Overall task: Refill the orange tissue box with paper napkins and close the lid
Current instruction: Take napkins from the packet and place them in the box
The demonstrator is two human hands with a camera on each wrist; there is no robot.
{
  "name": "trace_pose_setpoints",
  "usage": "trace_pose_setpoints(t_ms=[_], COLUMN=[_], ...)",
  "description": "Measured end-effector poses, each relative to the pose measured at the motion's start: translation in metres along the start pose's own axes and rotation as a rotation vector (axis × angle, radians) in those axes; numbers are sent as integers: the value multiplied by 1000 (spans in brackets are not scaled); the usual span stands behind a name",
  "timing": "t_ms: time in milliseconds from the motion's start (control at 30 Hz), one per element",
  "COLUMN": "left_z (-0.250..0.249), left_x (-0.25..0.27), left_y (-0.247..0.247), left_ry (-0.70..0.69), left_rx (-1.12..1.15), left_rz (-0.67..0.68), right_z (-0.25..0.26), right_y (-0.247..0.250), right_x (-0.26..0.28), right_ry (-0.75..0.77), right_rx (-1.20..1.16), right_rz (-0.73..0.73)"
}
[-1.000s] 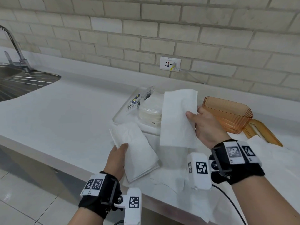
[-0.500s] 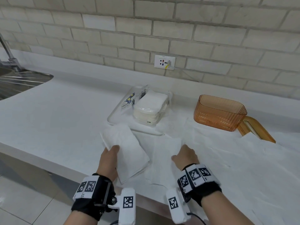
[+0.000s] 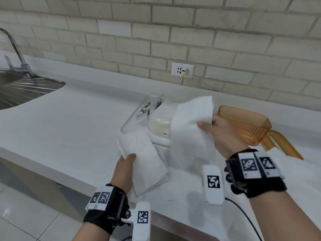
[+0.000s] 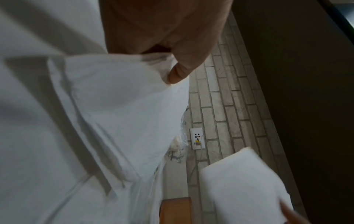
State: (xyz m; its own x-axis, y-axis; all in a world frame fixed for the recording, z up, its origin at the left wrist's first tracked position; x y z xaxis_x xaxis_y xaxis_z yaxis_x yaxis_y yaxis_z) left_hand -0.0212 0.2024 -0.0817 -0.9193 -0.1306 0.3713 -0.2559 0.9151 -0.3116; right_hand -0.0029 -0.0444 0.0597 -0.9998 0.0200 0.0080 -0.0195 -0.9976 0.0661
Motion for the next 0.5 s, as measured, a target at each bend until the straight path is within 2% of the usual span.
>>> trace_pose_setpoints(t_ms=[67,133,200,333,433,500], left_z=[-3,-5,-7,-13,-11,-5], left_x=[1,5,9,17,18,17], left_y=[-10,-20,-28,-39,-43,-45], left_ry=[17,34,43,44,35,25], left_rx=[28,78,150,305,233,121], left_rz=[45,93,112,201,248,234], right_z=[15,14,-2,-41,-65,-73], right_y=[-15,-32,-47,-67,-72,-75], right_x=[-1,-2,-3,-6,-11,-9], right_ry=[29,-5,-62,-95,-156,-214], right_rx=[-312,-373,-210,275,545,561], right_rz=[133,207,215,196,174,188])
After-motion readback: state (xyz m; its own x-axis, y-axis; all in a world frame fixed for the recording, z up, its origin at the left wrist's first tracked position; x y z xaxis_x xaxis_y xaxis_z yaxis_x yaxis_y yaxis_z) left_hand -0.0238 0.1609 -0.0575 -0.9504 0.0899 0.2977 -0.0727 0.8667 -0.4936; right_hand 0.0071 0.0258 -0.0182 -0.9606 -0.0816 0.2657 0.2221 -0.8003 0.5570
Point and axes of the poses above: each hand's wrist, its own x-axis away from the middle knuckle, its own y-axis out of the back of the hand, z = x × y, the point moved 5 cm from there along -x, towards the middle knuckle, and after that the axes turned 2 degrees about z, right-handed, at the moved point
